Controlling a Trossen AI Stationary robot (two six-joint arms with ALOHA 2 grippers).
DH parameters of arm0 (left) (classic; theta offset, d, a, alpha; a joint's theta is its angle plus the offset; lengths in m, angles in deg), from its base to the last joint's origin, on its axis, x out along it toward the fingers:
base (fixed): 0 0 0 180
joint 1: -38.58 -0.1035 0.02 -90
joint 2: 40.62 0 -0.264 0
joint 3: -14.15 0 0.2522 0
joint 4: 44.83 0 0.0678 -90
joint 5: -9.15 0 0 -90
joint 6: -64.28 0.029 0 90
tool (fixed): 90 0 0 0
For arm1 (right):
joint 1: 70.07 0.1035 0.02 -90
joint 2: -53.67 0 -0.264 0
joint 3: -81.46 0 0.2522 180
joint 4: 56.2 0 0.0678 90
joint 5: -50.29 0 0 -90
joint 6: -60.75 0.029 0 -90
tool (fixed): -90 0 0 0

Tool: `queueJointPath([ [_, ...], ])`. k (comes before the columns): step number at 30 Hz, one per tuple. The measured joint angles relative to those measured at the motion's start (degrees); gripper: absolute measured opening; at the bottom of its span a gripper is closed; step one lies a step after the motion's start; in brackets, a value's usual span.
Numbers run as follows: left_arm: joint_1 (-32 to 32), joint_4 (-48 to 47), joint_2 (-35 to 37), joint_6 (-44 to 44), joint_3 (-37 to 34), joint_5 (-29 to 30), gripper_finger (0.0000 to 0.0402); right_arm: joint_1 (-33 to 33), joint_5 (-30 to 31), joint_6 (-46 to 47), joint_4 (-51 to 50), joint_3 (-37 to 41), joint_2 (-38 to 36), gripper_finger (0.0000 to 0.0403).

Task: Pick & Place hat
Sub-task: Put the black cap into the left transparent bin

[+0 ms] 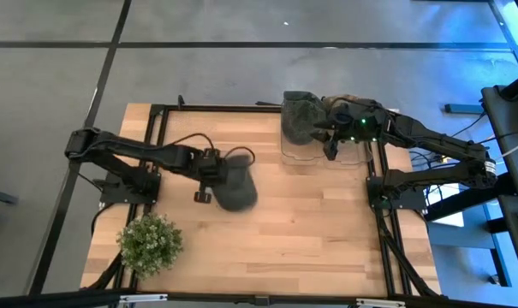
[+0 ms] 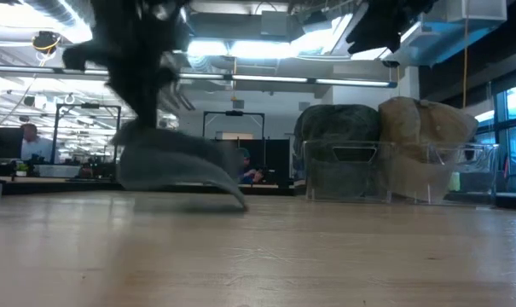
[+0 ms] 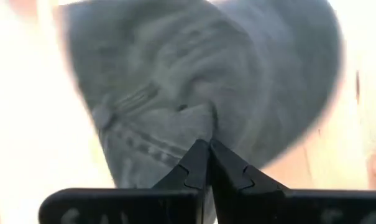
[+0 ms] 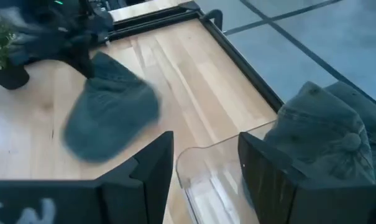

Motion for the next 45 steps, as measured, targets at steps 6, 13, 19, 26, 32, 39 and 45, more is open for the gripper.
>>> queueJointPath([
  [6, 8.77, 2.11, 0.04, 14.82, 7.89, 8.61, 0.0004, -0.02, -6.67, 7.55, 1.01, 0.00, 1.62, 0.0181],
  [13, 13.16, 7.69, -0.15, 17.68, 11.48, 14.95, 0.0004, 2.86, -15.04, 8.16, 5.54, 0.00, 8.96, 0.0181],
  [19, 15.74, 11.92, -0.24, 21.46, 11.80, 15.77, 0.0004, 5.95, -20.93, 1.74, 16.62, 0.00, 15.38, 0.0181],
  [26, 17.47, 15.96, -0.24, 23.95, 11.83, 16.07, 0.0004, 6.25, -28.51, 4.31, 26.04, 0.00, 20.39, 0.0181],
  [32, 17.72, 16.53, -0.24, 25.69, 11.83, 17.61, 0.0004, 7.54, -31.82, 5.84, 29.35, 0.00, 24.30, 0.0181],
  [39, 17.72, 18.58, -0.24, 26.60, 11.83, 17.63, 0.0004, 8.89, -32.61, 5.91, 30.98, 0.00, 26.76, 0.0181],
  [45, 17.72, 19.72, -0.24, 27.73, 11.87, 17.81, 0.0004, 8.95, -32.84, 6.31, 30.97, 0.00, 27.68, 0.0181],
])
